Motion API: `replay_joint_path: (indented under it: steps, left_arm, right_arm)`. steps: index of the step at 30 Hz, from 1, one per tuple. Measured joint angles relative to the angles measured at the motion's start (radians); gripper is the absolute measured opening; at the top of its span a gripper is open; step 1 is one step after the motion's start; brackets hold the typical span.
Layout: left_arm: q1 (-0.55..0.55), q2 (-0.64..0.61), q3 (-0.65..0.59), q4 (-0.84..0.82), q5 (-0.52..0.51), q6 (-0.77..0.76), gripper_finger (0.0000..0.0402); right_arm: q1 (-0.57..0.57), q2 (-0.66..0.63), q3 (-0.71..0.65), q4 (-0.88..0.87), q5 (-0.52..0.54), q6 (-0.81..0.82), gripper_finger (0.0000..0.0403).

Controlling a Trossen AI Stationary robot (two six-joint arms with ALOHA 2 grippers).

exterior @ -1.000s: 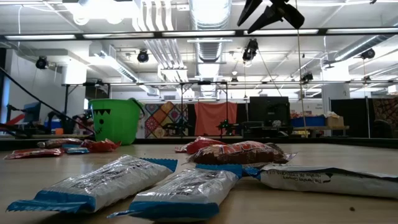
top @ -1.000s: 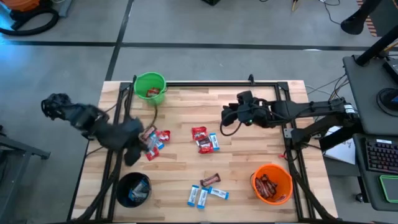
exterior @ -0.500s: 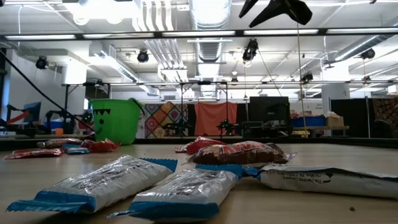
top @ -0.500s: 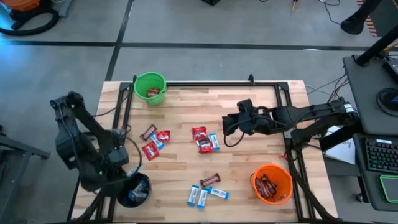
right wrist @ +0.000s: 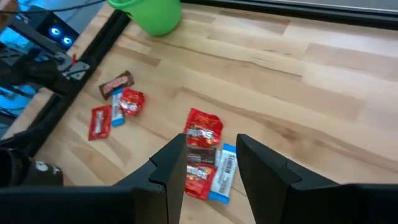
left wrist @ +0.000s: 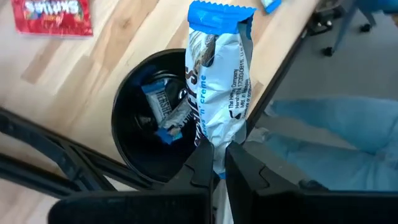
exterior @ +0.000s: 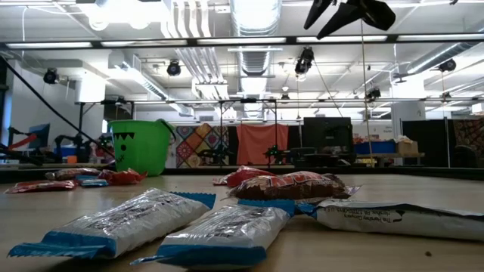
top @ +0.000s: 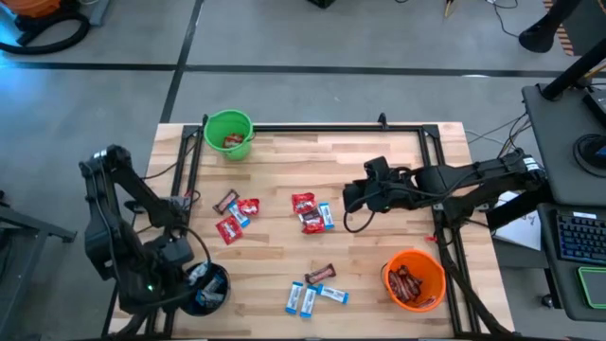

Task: Sort candy
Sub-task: Put the white chocolate into the black bucket

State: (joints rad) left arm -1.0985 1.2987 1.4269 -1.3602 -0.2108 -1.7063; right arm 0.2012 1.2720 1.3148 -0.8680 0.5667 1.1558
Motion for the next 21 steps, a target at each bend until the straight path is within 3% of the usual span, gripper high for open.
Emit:
replay_joint_path:
  steps: [8, 17, 21]
  left_arm:
    - [-0.001, 0.061, 0.000, 0.011, 0.070, -0.191, 0.0000]
    - [-0.001, 0.133, 0.000, -0.012, 0.108, -0.165, 0.0001]
    - [-0.001, 0.142, 0.000, -0.043, 0.106, -0.164, 0.0025]
  right_arm:
    - [-0.005, 0.000, 0.000, -0.055, 0.001, -0.004, 0.0130]
    - [-0.010, 0.000, 0.000, -0.067, 0.010, -0.042, 0.0131]
    - [-0.008, 0.000, 0.000, -0.067, 0.007, -0.055, 0.0130]
